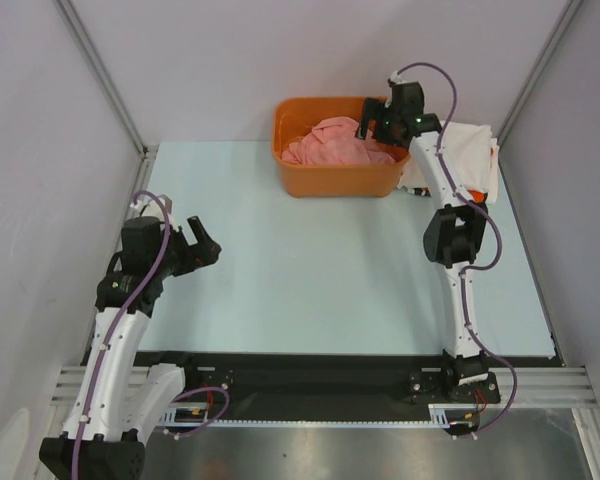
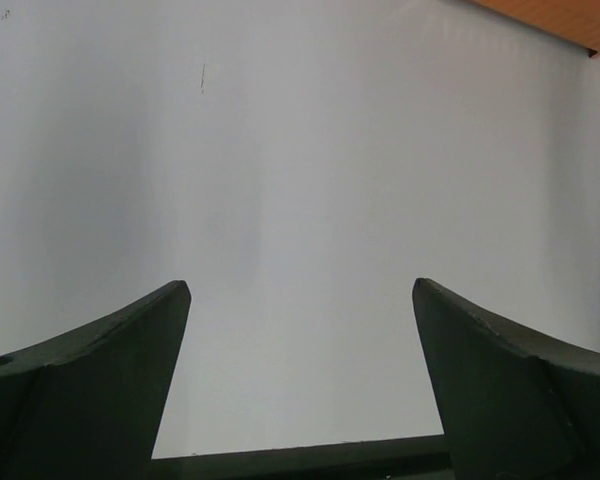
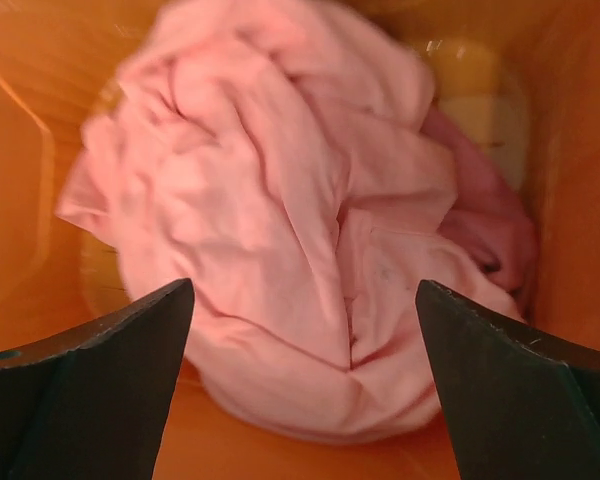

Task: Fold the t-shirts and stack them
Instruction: Grab the tshirt from the pile

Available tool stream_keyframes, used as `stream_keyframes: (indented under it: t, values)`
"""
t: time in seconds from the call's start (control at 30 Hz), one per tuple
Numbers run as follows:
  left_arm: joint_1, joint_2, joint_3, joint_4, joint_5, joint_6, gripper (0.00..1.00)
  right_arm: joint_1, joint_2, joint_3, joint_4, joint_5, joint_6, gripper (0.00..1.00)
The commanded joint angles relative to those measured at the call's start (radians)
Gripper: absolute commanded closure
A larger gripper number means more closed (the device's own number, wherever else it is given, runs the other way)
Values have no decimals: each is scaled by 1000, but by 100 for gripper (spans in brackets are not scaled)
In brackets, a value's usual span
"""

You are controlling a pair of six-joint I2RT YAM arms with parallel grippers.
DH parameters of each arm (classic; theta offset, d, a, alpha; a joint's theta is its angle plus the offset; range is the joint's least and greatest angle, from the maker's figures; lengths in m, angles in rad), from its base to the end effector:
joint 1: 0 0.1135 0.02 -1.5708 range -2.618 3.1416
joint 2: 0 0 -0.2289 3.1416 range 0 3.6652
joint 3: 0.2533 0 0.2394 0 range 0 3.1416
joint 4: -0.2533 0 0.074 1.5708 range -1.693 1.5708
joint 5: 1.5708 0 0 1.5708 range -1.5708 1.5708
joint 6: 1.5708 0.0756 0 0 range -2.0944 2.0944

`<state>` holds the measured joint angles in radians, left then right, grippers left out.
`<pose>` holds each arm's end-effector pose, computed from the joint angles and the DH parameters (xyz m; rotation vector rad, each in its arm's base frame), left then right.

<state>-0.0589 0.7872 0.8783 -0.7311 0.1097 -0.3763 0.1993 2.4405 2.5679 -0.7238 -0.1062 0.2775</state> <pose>0.2026 -0.0202 0.2674 -0.2916 2.2111 -0.3612 0.5283 0.1149 0.2663 0.0240 2.1892 0.3868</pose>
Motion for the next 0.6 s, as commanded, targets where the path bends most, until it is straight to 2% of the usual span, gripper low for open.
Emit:
stream_keyframes:
  t: [0.0,0.2,0.43,0.47,0.5,0.53,0.57]
  values:
    - [-1,-8,-7,13,15,-9,0,49,78,48,43,66,-90,0]
    - [-2,26,-12,19,10,-15,0,63,212,64,104,63,-101,0]
    - [-2,41,-13,21,-1,-19,0,74,302,61,152,-36,-92,0]
    - [-2,46,-12,19,-2,-19,0,75,311,60,158,-47,-95,3]
    - [-2,49,-13,21,-4,-19,0,80,315,57,168,-67,-100,11]
    - [-1,52,-13,19,-5,-21,0,83,316,55,173,-69,-104,33]
    - [-1,53,-13,19,-5,-21,0,87,318,54,185,-75,-106,49]
